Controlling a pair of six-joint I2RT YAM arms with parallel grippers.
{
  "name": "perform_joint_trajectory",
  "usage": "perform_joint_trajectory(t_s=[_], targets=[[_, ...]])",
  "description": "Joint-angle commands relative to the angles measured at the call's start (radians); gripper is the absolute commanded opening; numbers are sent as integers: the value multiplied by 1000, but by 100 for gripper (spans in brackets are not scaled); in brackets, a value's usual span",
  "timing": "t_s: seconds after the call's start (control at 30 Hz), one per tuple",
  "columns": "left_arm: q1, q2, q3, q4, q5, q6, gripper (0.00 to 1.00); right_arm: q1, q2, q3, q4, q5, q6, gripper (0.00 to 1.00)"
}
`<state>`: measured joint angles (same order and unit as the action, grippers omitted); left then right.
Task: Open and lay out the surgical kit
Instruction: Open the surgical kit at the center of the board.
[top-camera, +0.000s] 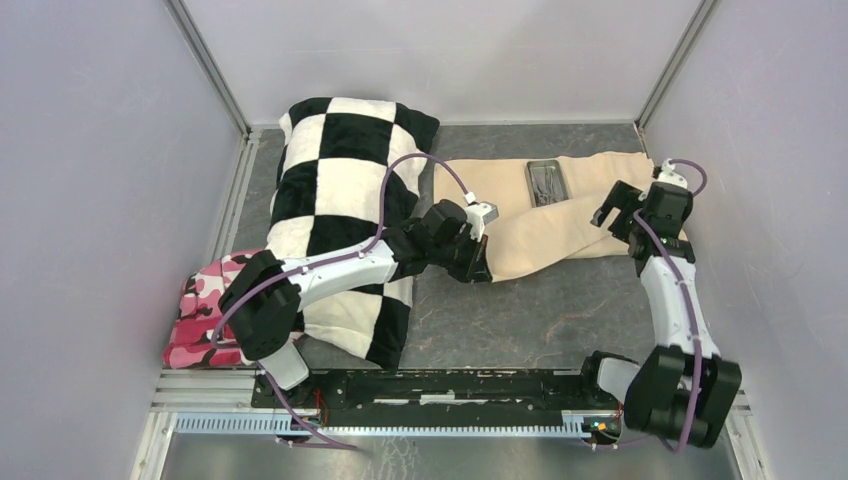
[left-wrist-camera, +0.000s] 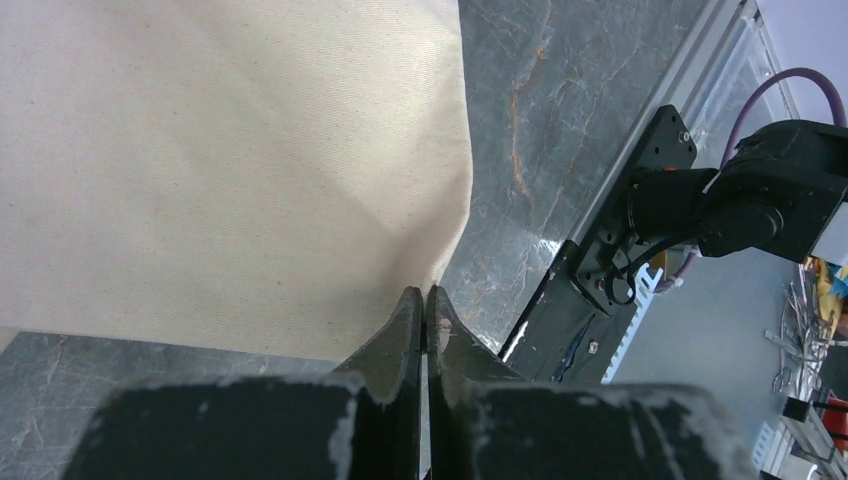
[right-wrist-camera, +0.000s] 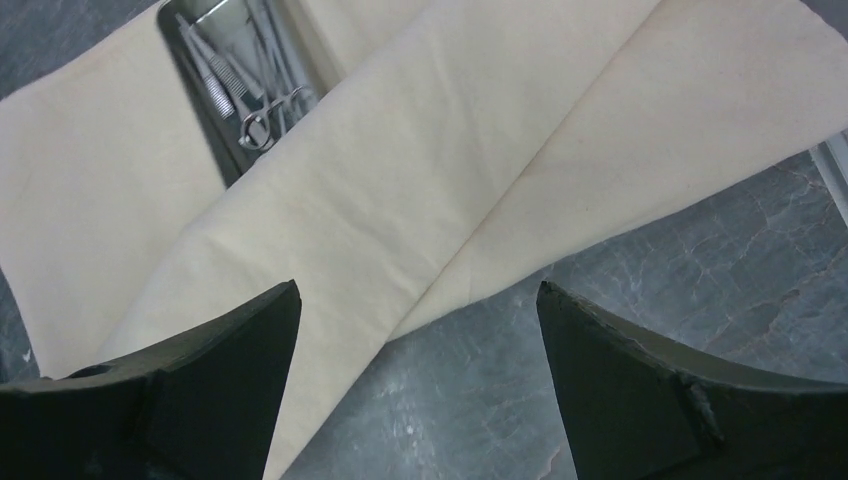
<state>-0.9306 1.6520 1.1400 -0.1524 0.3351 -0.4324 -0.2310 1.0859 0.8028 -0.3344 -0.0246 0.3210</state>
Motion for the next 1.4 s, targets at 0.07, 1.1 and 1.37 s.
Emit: perform_joint_trajectory(t_s=[0.07, 1.1, 1.37], targets=[[3, -25, 32, 13, 12, -29, 2, -135, 205, 56, 176, -107, 60, 97], [168, 156, 242, -226, 47, 29, 2, -292, 661, 189, 593, -114, 176, 77], [168, 163, 221, -218, 84, 32, 2, -295, 717, 159, 704, -130, 256, 84]])
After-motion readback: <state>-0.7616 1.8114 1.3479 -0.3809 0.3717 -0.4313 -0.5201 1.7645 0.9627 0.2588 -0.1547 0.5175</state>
